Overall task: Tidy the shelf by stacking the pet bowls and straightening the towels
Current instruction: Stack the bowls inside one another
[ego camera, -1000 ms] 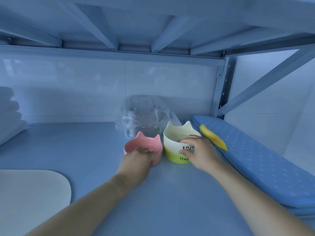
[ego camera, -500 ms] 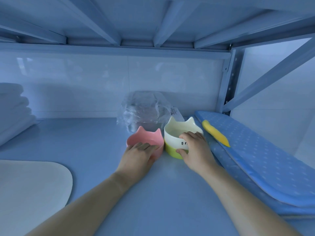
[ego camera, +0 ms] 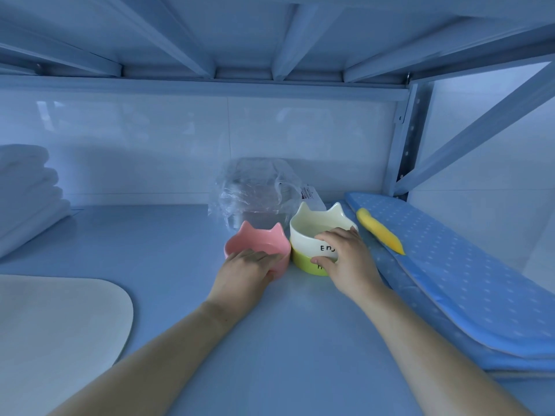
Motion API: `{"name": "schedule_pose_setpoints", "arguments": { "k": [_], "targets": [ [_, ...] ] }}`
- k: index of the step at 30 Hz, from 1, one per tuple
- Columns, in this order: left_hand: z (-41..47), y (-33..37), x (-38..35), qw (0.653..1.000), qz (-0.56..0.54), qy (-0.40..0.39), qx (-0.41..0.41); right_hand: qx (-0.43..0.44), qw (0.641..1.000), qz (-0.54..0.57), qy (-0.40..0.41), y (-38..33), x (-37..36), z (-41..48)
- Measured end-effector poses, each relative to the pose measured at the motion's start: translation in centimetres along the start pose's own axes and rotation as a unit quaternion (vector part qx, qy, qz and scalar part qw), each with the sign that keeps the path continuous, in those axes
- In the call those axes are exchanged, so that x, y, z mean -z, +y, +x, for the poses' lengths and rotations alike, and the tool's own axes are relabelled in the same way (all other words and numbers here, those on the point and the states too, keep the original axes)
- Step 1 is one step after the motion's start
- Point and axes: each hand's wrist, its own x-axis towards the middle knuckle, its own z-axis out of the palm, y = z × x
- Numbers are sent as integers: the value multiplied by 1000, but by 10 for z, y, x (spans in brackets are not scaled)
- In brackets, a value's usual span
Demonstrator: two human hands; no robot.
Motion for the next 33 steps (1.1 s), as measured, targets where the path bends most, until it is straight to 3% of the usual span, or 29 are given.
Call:
{"name": "schedule_pose_setpoints", "arguments": {
  "k": [11, 15, 22, 28, 33],
  "targets": [
    [-4, -7, 1, 999, -28, -17, -7, 11, 1000, 13, -1, 3, 1, -1],
    [4, -2, -4, 1000, 10, -25, 16, 22, 1000, -10, 3, 2, -1, -4],
    [-9, 1, 5, 999, 46, 1, 26, 130, 989, 15, 68, -21, 0, -13],
    [-37, 11, 33, 997, -12, 29, 74, 158, 984, 41, -71, -47, -4, -25],
    [-71, 11, 55, 993, -9, 10, 117, 151, 977, 77, -127, -75, -4, -36]
  ]
}}
